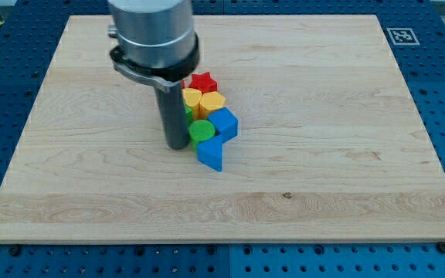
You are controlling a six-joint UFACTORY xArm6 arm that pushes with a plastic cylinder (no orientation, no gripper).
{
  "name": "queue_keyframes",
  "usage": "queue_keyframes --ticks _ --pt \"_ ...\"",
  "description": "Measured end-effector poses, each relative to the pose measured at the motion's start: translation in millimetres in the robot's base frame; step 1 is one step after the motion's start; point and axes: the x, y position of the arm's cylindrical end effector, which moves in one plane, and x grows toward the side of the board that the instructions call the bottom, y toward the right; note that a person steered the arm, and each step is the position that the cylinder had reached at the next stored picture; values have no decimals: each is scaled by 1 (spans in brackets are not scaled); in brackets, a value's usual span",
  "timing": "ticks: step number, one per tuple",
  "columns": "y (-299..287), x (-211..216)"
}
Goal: Separate blue cube from the group of blocks
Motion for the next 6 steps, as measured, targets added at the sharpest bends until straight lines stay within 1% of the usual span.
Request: queue_keyframes --ticks 2,4,5,6 --pt "32 30" --pt "97 54" --pt "130 55" --pt "152 44"
